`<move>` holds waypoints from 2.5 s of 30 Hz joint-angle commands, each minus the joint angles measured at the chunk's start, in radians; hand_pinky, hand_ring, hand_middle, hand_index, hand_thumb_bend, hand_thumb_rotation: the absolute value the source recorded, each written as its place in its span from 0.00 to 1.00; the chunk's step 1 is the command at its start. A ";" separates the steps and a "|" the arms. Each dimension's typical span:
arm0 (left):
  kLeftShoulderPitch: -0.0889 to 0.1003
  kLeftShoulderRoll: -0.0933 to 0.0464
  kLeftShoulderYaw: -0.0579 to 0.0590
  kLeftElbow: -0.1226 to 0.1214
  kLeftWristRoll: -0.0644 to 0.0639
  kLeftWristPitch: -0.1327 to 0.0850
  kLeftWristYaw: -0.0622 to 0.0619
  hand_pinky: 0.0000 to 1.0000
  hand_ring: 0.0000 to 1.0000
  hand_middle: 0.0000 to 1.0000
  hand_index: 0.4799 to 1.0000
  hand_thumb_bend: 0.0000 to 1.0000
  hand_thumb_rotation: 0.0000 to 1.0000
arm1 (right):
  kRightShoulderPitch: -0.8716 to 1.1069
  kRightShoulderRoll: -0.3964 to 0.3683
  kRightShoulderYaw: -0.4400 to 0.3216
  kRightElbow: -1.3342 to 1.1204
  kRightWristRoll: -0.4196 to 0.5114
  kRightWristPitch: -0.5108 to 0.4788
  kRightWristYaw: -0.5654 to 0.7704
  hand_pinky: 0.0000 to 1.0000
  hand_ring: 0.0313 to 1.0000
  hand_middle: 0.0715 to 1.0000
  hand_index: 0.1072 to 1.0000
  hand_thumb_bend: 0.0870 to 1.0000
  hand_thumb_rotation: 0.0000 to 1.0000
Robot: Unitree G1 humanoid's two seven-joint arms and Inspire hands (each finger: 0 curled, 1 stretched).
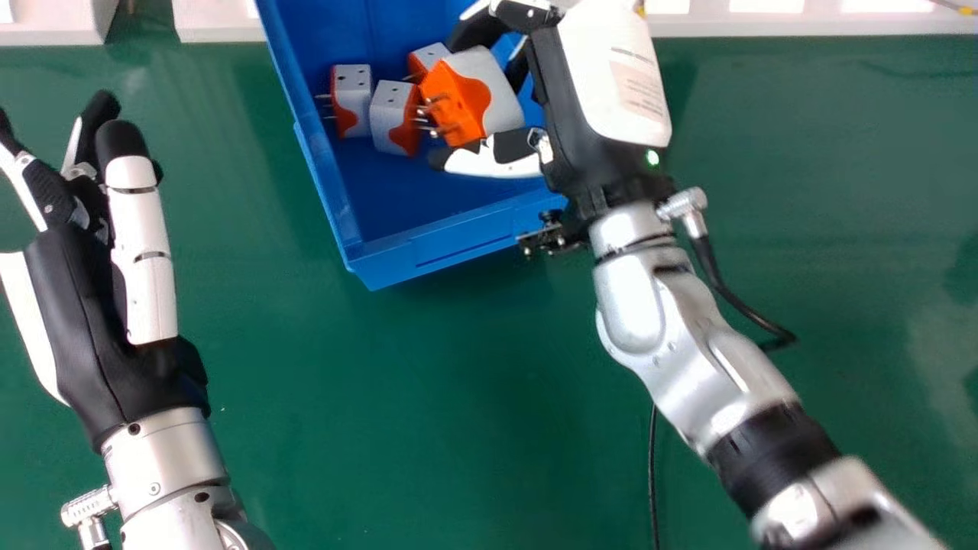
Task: Pick all objects and put in blue box
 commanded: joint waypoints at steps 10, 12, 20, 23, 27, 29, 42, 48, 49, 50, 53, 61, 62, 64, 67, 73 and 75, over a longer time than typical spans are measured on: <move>-0.001 -0.053 -0.008 -0.028 -0.013 -0.011 0.001 0.87 0.91 0.90 0.77 0.52 0.76 | -0.165 0.040 0.127 0.259 -0.060 0.107 -0.048 0.45 0.56 0.63 0.60 0.59 0.00; -0.002 -0.053 -0.008 -0.026 -0.011 -0.011 0.004 0.86 0.91 0.90 0.77 0.52 0.76 | -0.157 0.044 0.141 0.247 -0.066 0.143 -0.060 0.69 0.82 0.86 0.78 0.76 0.08; -0.010 -0.054 -0.014 -0.018 -0.004 -0.012 0.010 0.86 0.90 0.89 0.74 0.53 0.76 | -0.118 0.045 0.161 0.196 -0.070 0.161 -0.174 0.98 0.99 0.99 0.98 0.95 0.35; -0.008 -0.054 -0.017 -0.023 -0.004 -0.008 0.012 0.86 0.90 0.89 0.74 0.53 0.76 | -0.104 0.040 0.161 0.177 -0.066 0.123 -0.227 0.99 1.00 1.00 1.00 0.97 0.43; 0.000 -0.055 -0.024 -0.030 0.005 -0.006 0.017 0.85 0.89 0.88 0.74 0.53 0.77 | -0.036 0.021 0.150 0.082 -0.053 0.024 -0.314 1.00 1.00 1.00 1.00 0.90 0.57; 0.004 -0.058 -0.028 -0.035 0.007 -0.003 0.022 0.85 0.89 0.88 0.73 0.54 0.77 | 0.009 0.015 0.142 0.032 -0.049 -0.014 -0.360 0.99 1.00 1.00 1.00 0.88 0.60; 0.022 -0.053 -0.066 -0.026 0.004 -0.002 0.014 0.87 0.90 0.89 0.75 0.52 0.76 | 0.680 0.048 0.031 -0.556 0.441 -0.272 -0.061 0.86 0.97 1.00 1.00 0.71 0.86; 0.016 -0.052 -0.067 -0.002 -0.005 -0.027 0.008 0.88 0.90 0.88 0.73 0.52 0.74 | 0.828 0.127 -0.058 -0.686 0.681 -0.173 0.109 0.84 0.96 1.00 1.00 0.71 1.00; 0.016 -0.051 -0.067 0.000 -0.005 -0.029 0.006 0.88 0.90 0.88 0.72 0.52 0.74 | 0.833 0.134 -0.071 -0.691 0.684 -0.172 0.116 0.84 0.96 1.00 1.00 0.72 1.00; 0.018 -0.051 -0.068 0.000 -0.005 -0.030 0.004 0.88 0.90 0.88 0.72 0.52 0.74 | 0.835 0.137 -0.081 -0.696 0.689 -0.168 0.125 0.85 0.97 1.00 1.00 0.72 1.00; 0.025 -0.047 -0.069 0.001 -0.005 -0.040 -0.006 0.88 0.90 0.88 0.72 0.52 0.74 | 0.837 0.147 -0.100 -0.715 0.683 -0.158 0.141 0.85 0.97 1.00 1.00 0.73 1.00; 0.050 -0.048 -0.074 0.002 -0.011 -0.056 -0.020 0.87 0.90 0.88 0.72 0.53 0.75 | 0.864 0.163 -0.103 -0.742 0.648 -0.162 0.151 0.85 0.97 1.00 1.00 0.73 1.00; 0.053 -0.049 -0.075 0.003 -0.013 -0.056 -0.023 0.87 0.90 0.88 0.72 0.53 0.75 | 0.866 0.164 -0.102 -0.742 0.646 -0.164 0.150 0.85 0.97 1.00 1.00 0.73 1.00; 0.058 -0.051 -0.078 0.011 -0.009 -0.067 -0.025 0.88 0.90 0.88 0.72 0.53 0.75 | 0.872 0.166 -0.103 -0.740 0.644 -0.171 0.149 0.85 0.97 1.00 1.00 0.73 1.00; 0.058 -0.081 -0.089 0.047 -0.007 -0.109 -0.003 0.86 0.89 0.87 0.70 0.53 0.71 | 0.879 0.174 -0.103 -0.733 0.641 -0.183 0.147 0.85 0.97 1.00 1.00 0.72 1.00; 0.079 -0.130 -0.171 0.148 -0.017 -0.219 0.036 0.84 0.89 0.88 0.72 0.53 0.72 | 0.888 0.183 -0.100 -0.713 0.640 -0.216 0.142 0.85 0.97 1.00 1.00 0.73 1.00; 0.116 -0.129 -0.232 0.141 -0.055 -0.229 0.019 0.85 0.89 0.88 0.72 0.55 0.72 | 0.893 0.188 -0.098 -0.713 0.654 -0.222 0.150 0.85 0.97 1.00 1.00 0.73 1.00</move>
